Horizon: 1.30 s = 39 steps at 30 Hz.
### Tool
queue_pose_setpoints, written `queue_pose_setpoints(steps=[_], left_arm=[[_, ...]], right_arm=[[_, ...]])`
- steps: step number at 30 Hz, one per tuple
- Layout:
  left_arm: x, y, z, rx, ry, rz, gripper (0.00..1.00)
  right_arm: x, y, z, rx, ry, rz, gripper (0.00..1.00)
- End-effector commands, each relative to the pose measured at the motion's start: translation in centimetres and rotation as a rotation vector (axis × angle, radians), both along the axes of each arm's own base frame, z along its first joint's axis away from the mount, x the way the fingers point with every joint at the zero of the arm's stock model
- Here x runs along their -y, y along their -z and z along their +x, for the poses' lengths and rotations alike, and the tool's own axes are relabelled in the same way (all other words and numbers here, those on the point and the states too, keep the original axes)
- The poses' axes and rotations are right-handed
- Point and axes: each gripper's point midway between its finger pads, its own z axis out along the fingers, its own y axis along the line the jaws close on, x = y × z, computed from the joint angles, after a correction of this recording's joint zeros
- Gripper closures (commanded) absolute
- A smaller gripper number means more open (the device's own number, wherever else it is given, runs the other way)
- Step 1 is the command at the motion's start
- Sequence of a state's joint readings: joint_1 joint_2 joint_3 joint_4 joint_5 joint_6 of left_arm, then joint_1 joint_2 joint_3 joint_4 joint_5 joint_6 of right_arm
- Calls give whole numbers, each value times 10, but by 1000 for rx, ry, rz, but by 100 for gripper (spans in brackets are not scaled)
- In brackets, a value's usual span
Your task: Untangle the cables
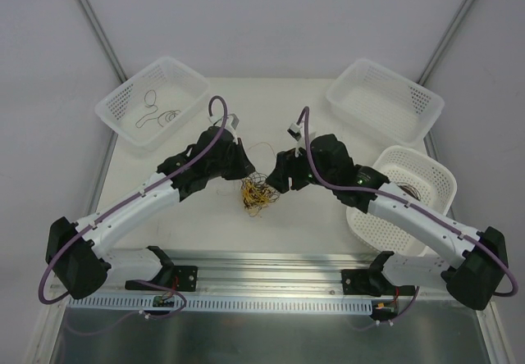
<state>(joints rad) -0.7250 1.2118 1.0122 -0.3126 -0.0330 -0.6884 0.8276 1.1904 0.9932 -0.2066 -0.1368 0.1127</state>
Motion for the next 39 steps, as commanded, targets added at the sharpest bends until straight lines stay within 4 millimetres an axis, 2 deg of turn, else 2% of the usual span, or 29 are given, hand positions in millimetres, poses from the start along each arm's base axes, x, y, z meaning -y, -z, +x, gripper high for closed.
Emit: queue_pose_setpoints(steps=[1, 8, 11, 15, 16, 18, 21, 22, 24, 25, 26, 27, 29, 31, 32, 33, 34, 35, 37, 38, 39], left_arm=[[-1, -5, 3, -1, -42, -36, 100], [2, -7, 5, -8, -50, -44, 100], [1, -3, 3, -20, -51, -40, 100], [-1, 2, 1, -32, -59, -38, 100], [-2, 2, 1, -31, -61, -35, 100], [-3, 4, 2, -30, -69, -30, 100], [-5, 5, 4, -27, -81, -21, 100], [-6, 5, 6, -21, -89, -11, 100], [-7, 5, 6, -20, -86, -5, 100], [-8, 6, 6, -20, -89, 2, 100], [-11, 6, 7, -14, -102, 11, 100], [-14, 9, 6, -21, -108, 25, 100], [-21, 12, 4, -22, -127, 44, 100], [-27, 17, 3, -32, -149, 62, 100], [-26, 17, 3, -37, -149, 61, 100], [-24, 16, 2, -45, -143, 52, 100], [-22, 15, 1, -49, -139, 46, 100], [-21, 14, 2, -53, -138, 41, 100], [-16, 10, 2, -64, -136, 17, 100], [-15, 9, 2, -68, -137, 11, 100], [-14, 9, 2, -73, -141, 4, 100]], right_arm=[[-5, -42, 11, 136, 44, 120, 34], [-10, -37, 5, 149, 34, 91, 24], [3, -39, 11, 199, 108, 43, 15], [26, -52, 16, 270, 177, -7, 4], [27, -60, 16, 284, 180, -2, 3], [32, -64, 15, 295, 180, -21, 1], [28, -75, 8, 299, 144, 15, 1], [28, -85, 5, 313, 144, 32, 0], [40, -86, 10, 328, 211, -2, 0], [53, -92, 16, 365, 260, -42, 0], [75, -90, 25, 393, 354, -120, 0], [87, -95, 27, 431, 373, -161, 0], [95, -105, 25, 467, 372, -179, 0], [89, -115, 16, 488, 295, -140, 0], [70, -116, 4, 474, 184, -87, 1], [61, -116, -3, 462, 126, -59, 0], [46, -105, -6, 419, 68, -53, 0], [27, -97, -20, 366, -38, -16, 3], [6, -81, -31, 294, -124, 20, 4], [-11, -81, -33, 268, -154, 92, 6], [-15, -58, -34, 233, -156, 88, 7]])
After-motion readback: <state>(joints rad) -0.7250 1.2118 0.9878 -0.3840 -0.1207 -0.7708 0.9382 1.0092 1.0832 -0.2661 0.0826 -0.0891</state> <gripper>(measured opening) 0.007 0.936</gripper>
